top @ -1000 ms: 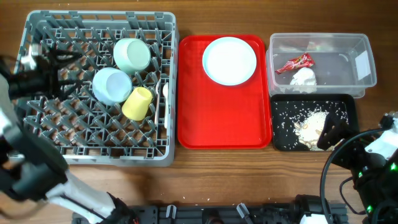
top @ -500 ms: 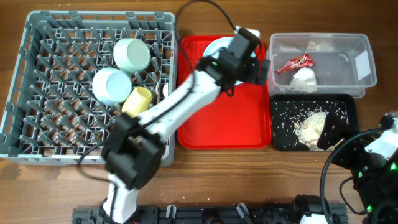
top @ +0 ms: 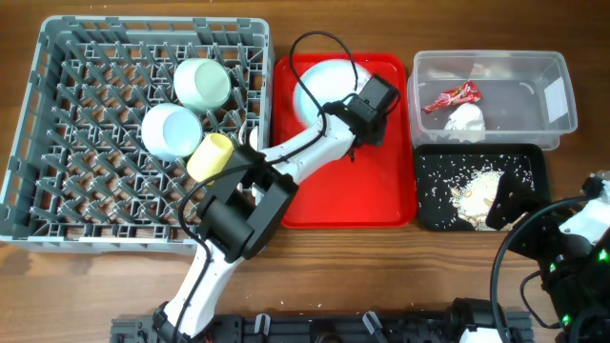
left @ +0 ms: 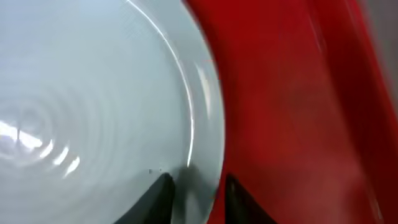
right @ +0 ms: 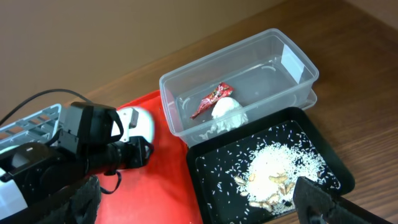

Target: Sort waste into correct bins and load items into the dishwasher rack

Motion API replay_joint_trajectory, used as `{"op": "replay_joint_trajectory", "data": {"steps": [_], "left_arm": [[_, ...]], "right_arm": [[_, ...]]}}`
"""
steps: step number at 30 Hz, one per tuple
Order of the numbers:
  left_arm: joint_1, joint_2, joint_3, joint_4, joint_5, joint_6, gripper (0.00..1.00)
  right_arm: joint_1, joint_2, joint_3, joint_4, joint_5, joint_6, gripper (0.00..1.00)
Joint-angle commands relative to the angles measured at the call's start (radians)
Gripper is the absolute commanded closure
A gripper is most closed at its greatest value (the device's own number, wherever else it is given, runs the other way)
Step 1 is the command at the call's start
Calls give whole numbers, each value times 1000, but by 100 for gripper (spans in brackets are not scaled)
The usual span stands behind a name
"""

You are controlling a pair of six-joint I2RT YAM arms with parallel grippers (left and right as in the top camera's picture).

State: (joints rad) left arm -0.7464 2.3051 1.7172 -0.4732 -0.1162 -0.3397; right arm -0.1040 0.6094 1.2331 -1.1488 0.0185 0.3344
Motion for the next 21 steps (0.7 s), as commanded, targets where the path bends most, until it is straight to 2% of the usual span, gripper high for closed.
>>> {"op": "replay_joint_trajectory", "data": {"steps": [1,5,6,8,11,12,13,14,15,16,19,21], "left_arm": [[-5,46,-14,-148,-53,-5,74],[-55,44,-14,-274,-54,-5,73],[-78,44,-13,-272,-84,-5,68],[-88,43,-13,-252,-141,-5,63],[-87,44,-11,-195,-192,-5,62],[-87,44,-11,-192,-192,-5,63],[-87,46,-12,-184,-185,-6,70],[-91,46,-12,-182,-174,-6,78],[-93,46,-12,-183,-172,-6,91],[-93,46,-12,-189,-173,-6,96],[-92,37,-4,-188,-197,-5,96],[-91,-51,46,-212,-234,-4,96]], "right_arm": [[-2,-5,3,3,-13,-17,0],[-2,-5,3,3,-13,-17,0],[-2,-5,3,3,-13,-17,0],[-2,-5,3,3,-13,-17,0],[-2,-5,3,3,-13,-17,0],[-2,-5,3,3,-13,-16,0],[-2,-5,3,3,-13,-17,0],[-2,-5,3,3,-13,-16,0],[-2,-5,3,3,-13,-16,0],[-2,-5,3,3,-13,-16,0],[-2,-5,3,3,-13,-17,0],[-2,-5,3,3,-13,-16,0]]}}
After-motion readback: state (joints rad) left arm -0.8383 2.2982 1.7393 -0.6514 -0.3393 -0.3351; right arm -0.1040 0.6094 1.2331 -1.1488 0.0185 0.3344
